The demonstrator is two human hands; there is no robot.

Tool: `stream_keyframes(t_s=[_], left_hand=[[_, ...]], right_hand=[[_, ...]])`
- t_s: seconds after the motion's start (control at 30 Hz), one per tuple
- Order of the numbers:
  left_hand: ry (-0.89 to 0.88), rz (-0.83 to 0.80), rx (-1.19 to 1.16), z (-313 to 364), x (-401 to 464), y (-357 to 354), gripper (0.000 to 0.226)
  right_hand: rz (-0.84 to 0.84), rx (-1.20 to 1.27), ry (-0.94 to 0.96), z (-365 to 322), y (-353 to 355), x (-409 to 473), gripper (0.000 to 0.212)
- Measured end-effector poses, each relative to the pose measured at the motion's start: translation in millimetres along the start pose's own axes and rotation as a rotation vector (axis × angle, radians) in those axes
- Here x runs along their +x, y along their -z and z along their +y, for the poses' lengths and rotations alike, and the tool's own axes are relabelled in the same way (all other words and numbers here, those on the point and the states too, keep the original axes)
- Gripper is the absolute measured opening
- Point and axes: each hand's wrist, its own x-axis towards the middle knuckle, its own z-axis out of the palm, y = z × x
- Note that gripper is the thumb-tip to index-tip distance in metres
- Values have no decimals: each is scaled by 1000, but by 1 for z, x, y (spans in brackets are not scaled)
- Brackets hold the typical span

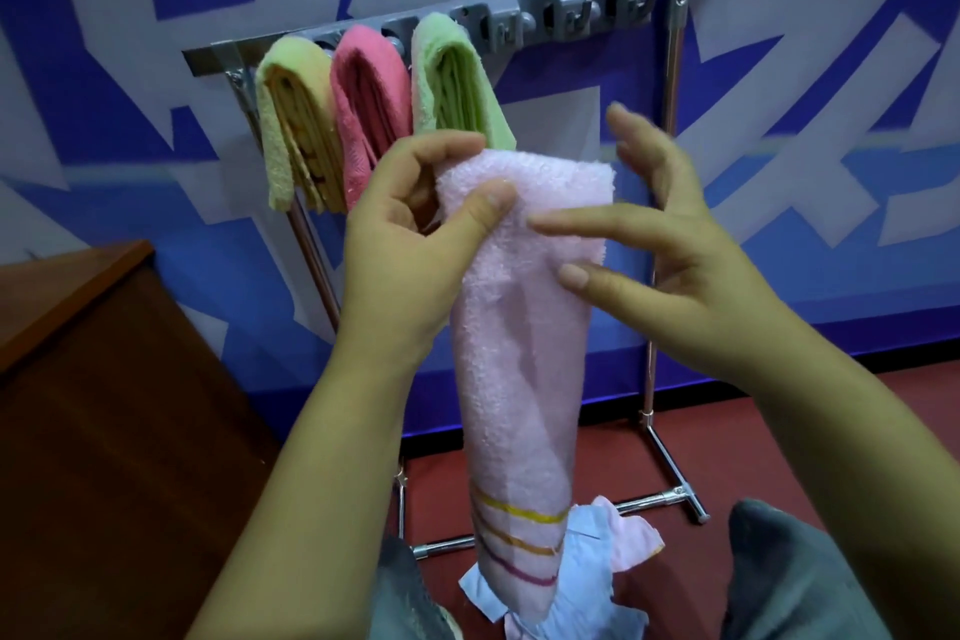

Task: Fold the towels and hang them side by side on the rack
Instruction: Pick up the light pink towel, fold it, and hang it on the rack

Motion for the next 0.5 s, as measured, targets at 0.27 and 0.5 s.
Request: stream_keyframes(t_s=[0.27, 0.5], left_hand=[[-19, -89, -17, 10, 13, -10, 26], [45, -124, -10, 13, 35, -18, 25]], right_hand=[[-22, 291, -125, -12, 20, 18, 23], [5, 230, -269, -20, 41, 41, 27]])
